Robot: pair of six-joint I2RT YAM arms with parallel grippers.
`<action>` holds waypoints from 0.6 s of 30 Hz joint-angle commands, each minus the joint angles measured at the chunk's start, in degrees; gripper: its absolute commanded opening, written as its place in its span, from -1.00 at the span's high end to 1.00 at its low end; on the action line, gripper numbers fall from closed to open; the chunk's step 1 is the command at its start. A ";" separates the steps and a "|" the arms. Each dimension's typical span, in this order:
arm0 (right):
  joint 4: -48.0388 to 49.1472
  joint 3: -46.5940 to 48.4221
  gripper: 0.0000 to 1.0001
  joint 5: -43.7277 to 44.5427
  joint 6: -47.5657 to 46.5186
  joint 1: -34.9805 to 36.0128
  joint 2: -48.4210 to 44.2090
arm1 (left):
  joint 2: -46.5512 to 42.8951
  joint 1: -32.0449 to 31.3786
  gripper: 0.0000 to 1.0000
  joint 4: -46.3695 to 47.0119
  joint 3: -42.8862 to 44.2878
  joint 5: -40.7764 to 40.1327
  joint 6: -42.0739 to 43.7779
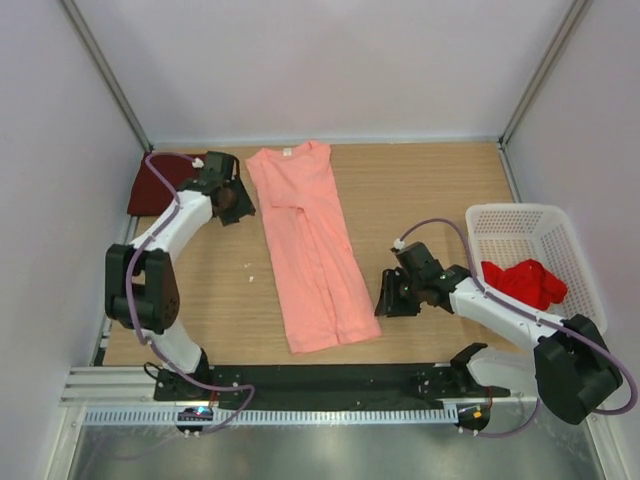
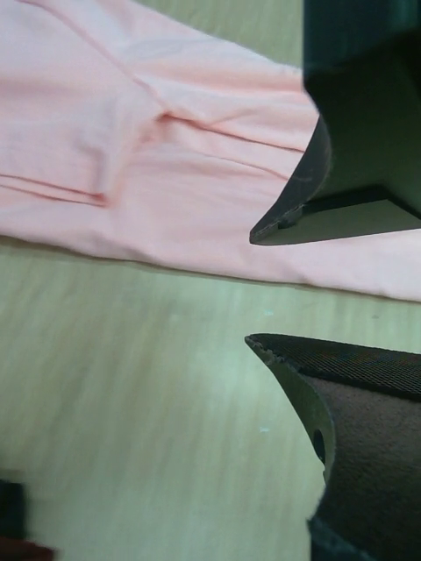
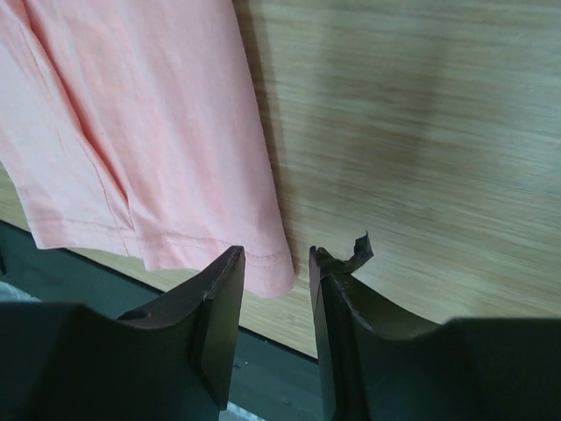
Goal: Fold and stack the t-shirts
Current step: Fold the tshirt
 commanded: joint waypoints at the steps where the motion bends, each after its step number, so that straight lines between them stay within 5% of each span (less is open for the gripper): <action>1: 4.13 -2.98 0.14 -5.93 2.14 0.05 -0.63 | -9.99 -5.73 0.07 -0.10 -12.66 2.33 -2.13; 7: 5.81 -7.47 0.14 -7.95 4.16 -0.04 -1.15 | -25.10 -20.04 0.04 5.34 -33.67 8.74 -11.71; 15: 6.69 -9.24 0.21 -9.45 6.19 0.05 -1.69 | -33.12 -37.55 0.09 5.87 -42.66 2.68 -25.94; 18: 6.51 -9.41 0.29 -9.01 6.63 -0.04 -1.25 | -36.02 -39.67 0.07 5.52 -44.77 0.21 -28.58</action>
